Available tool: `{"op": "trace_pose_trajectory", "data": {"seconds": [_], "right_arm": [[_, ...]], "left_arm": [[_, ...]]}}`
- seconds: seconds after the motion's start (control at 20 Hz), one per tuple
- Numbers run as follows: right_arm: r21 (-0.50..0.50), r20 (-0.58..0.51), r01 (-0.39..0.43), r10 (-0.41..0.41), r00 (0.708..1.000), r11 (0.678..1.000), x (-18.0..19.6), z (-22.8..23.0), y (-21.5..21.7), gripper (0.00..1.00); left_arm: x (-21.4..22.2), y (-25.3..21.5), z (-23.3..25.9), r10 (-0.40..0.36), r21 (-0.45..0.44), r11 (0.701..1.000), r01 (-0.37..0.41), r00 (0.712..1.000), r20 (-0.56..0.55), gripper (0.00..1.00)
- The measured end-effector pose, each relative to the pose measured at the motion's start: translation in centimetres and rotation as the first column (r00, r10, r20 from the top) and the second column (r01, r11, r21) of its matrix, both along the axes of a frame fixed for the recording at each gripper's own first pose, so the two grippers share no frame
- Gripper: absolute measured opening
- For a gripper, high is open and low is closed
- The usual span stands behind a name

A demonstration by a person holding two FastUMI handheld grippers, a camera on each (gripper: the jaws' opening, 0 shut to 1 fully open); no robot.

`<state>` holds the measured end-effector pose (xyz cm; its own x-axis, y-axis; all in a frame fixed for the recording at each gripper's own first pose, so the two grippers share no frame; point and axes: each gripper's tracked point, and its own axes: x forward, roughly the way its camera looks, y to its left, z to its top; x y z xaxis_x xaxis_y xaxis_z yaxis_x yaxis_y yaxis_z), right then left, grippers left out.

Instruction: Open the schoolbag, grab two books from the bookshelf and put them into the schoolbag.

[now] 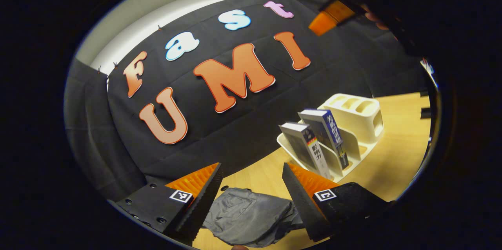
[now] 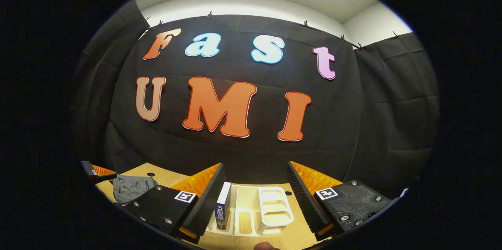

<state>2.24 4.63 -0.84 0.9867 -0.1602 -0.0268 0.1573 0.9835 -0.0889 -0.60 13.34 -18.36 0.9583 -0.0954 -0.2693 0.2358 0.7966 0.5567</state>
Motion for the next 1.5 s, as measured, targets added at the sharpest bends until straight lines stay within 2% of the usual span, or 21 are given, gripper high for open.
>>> {"op": "trace_pose_trajectory", "data": {"seconds": [0.15, 0.45, 0.85, 1.0, 1.15, 1.3, 1.4, 1.5], "right_arm": [[0.006, -0.017, -0.001, 0.001, 1.000, 1.000, 0.9, -1.0, -1.0, 0.95], [0.001, -0.019, 0.008, -0.008, 1.000, 1.000, 2.1, -1.5, -3.5, 0.95], [0.005, -0.020, 0.018, -0.018, 1.000, 1.000, 3.4, -1.9, -6.3, 0.95], [0.003, -0.020, 0.007, -0.007, 1.000, 1.000, 3.8, -1.8, -6.7, 0.95], [0.003, -0.017, -0.015, 0.015, 1.000, 1.000, 3.9, -1.8, -6.9, 0.95], [0.016, -0.023, -0.045, 0.046, 0.999, 0.999, 4.0, -2.1, -6.7, 0.95], [0.014, -0.026, -0.063, 0.063, 0.998, 0.998, 4.1, -2.3, -6.5, 0.95], [0.009, -0.032, -0.065, 0.066, 0.997, 0.998, 4.1, -2.4, -6.4, 0.95]], "left_arm": [[-0.3, 1.2, -4.7, -0.007, 0.149, 0.989, 0.015, 0.998, -0.059, 0.97], [-0.9, 4.2, -12.3, 0.014, 0.339, 0.939, 0.053, 0.981, -0.193, 0.97], [-1.9, 7.9, -18.1, 0.117, 0.477, 0.878, 0.033, 0.953, -0.280, 0.96], [-1.0, 9.0, -17.6, 0.149, 0.531, 0.847, -0.003, 0.961, -0.233, 0.96], [0.1, 9.1, -17.5, 0.148, 0.563, 0.827, -0.004, 0.966, -0.210, 0.95], [1.4, 9.7, -16.9, 0.184, 0.552, 0.833, -0.033, 0.958, -0.220, 0.91], [3.1, 10.2, -16.9, 0.201, 0.539, 0.841, -0.043, 0.950, -0.238, 0.82], [3.9, 10.3, -17.5, 0.199, 0.506, 0.862, -0.023, 0.934, -0.296, 0.72]]}}
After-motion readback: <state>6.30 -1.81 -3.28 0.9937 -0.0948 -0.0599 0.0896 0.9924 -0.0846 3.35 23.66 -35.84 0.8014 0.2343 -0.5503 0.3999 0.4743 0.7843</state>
